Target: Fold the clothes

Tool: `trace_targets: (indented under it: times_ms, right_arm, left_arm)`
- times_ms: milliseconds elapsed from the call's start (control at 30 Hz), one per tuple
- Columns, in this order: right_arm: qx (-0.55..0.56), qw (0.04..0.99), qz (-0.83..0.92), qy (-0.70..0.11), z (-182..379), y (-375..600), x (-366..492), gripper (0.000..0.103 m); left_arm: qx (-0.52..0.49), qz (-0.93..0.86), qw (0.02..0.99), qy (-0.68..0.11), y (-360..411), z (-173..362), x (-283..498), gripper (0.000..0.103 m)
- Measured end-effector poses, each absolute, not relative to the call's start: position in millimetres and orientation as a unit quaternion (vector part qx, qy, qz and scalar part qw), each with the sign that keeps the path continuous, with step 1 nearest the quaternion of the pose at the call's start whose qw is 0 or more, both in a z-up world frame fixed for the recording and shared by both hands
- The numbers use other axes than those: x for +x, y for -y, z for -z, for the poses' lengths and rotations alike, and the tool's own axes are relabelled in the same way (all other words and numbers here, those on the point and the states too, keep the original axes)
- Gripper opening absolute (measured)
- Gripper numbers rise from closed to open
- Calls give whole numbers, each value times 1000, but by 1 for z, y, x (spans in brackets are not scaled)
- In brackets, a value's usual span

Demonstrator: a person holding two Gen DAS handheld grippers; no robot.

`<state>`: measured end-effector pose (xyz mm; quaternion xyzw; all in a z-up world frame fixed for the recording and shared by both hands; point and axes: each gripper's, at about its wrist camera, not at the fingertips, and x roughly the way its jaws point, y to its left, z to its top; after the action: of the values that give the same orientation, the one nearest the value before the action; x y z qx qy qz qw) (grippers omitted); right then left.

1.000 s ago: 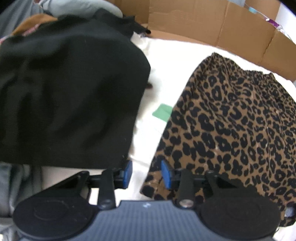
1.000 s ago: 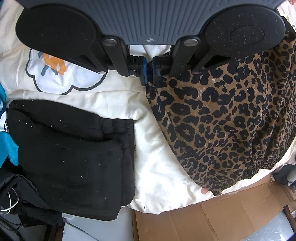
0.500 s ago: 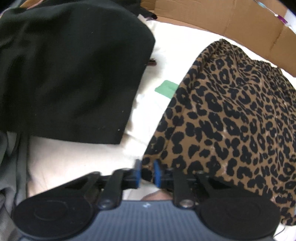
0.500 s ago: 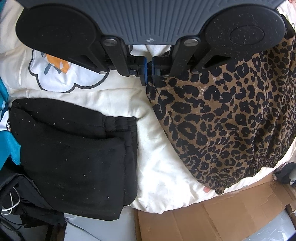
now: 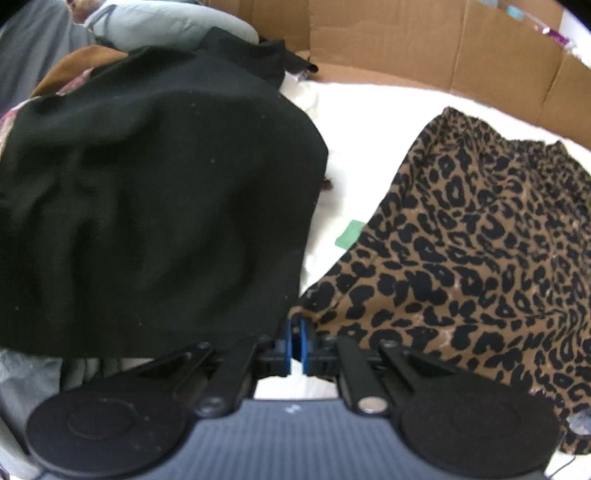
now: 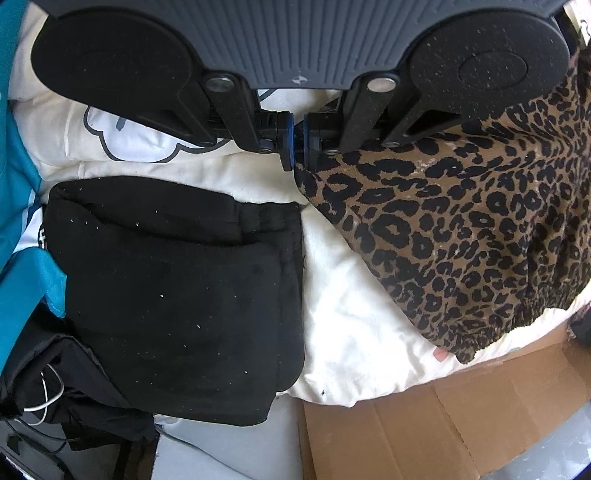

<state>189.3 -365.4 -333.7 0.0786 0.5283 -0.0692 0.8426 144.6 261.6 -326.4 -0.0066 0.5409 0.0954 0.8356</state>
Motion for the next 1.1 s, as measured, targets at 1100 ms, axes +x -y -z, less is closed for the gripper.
trace_targets:
  times_ms: [1100]
  right_arm:
    - [208, 824, -43, -526, 314, 285, 133, 16]
  left_arm:
    - [-150, 12, 820, -552, -154, 302, 108, 33]
